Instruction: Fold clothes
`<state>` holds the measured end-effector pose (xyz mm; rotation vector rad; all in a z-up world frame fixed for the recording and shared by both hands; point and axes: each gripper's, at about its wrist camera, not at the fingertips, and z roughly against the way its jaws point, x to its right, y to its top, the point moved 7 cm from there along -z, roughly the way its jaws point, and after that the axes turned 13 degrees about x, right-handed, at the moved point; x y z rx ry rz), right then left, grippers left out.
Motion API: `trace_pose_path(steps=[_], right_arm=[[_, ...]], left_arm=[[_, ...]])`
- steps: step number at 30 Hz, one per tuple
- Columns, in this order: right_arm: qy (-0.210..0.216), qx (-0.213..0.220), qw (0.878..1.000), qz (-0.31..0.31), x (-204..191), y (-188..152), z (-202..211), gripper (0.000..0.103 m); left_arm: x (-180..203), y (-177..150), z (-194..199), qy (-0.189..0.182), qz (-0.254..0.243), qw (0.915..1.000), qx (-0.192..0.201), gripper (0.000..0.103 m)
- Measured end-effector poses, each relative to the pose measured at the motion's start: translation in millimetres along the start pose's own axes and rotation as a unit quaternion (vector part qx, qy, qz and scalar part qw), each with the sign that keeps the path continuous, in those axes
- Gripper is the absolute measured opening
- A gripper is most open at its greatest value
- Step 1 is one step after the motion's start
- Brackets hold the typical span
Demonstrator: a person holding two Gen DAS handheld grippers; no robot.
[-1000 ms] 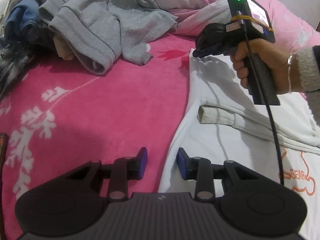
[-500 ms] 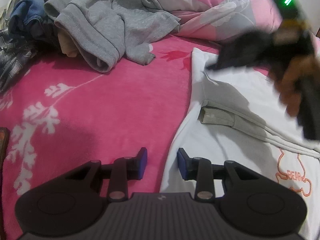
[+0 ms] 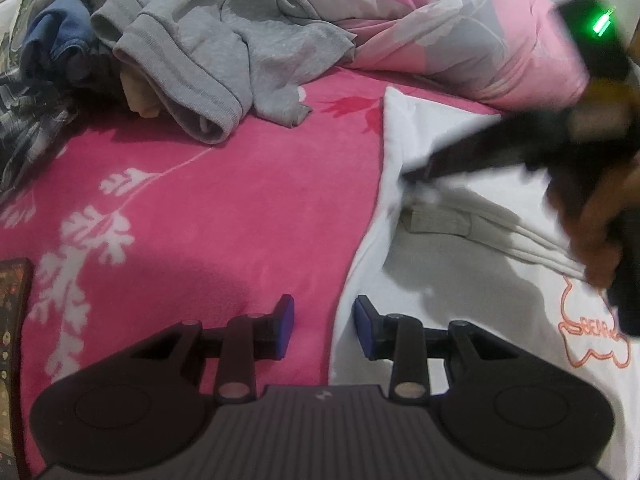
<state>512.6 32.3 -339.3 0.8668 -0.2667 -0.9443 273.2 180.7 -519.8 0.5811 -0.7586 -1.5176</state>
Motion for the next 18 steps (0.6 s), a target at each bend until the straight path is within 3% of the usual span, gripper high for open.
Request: trace_pose_path(steps=[2, 8, 14, 18], right_arm=[[0.002, -0.014, 1.0, 0.01, -4.4, -11.3, -7.3, 0.006], [0.012, 0.017, 1.0, 0.023, -15.5, 4.0, 12.2, 0.007], [0.042, -0.016, 0.997, 0.069, -37.4, -25.2, -6.7, 0.007], [0.043, 0.009, 0.997, 0.062, -44.0, -10.2, 10.7, 0.007]], left_arm=[[0.3, -2.0, 1.5, 0.003, -0.004, 1.0, -0.001, 0.035], [-1.3, -5.2, 6.4, 0.01, -0.007, 0.9999, -0.001, 0.035], [-2.8, -8.5, 11.0, 0.018, -0.008, 0.9998, -0.001, 0.036], [-3.8, -10.6, 14.1, 0.023, -0.009, 0.9997, -0.001, 0.036]])
